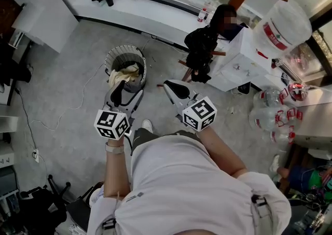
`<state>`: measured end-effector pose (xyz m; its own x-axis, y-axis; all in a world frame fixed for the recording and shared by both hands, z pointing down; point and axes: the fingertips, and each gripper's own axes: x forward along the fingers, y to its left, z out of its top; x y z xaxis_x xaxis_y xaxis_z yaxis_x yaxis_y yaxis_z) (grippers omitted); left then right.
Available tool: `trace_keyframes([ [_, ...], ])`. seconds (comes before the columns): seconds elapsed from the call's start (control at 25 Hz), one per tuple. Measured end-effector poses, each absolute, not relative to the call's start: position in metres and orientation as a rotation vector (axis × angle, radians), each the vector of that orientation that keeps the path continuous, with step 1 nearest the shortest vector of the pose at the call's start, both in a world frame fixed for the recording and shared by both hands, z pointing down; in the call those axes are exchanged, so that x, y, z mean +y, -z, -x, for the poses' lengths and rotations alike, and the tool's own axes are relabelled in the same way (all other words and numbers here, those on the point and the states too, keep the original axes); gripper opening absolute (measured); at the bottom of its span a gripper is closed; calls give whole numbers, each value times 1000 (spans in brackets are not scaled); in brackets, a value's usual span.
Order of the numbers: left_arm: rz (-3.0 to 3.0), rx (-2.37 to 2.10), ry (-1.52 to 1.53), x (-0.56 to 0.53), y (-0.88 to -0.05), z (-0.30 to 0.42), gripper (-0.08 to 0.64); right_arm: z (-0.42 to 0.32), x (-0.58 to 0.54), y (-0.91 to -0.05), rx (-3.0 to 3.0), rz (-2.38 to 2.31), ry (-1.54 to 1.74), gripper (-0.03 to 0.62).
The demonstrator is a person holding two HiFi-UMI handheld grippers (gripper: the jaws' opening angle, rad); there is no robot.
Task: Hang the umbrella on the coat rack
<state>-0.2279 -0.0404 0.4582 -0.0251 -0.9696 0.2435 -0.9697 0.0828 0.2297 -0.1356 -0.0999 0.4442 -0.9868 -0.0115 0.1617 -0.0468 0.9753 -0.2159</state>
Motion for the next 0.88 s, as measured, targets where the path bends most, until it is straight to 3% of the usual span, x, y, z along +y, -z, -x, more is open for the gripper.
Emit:
trace_keyframes([
  [0.88,-1995,-1959,21,-31,-471,204,331,107,-86,-468,-2939,-137,-297,6],
])
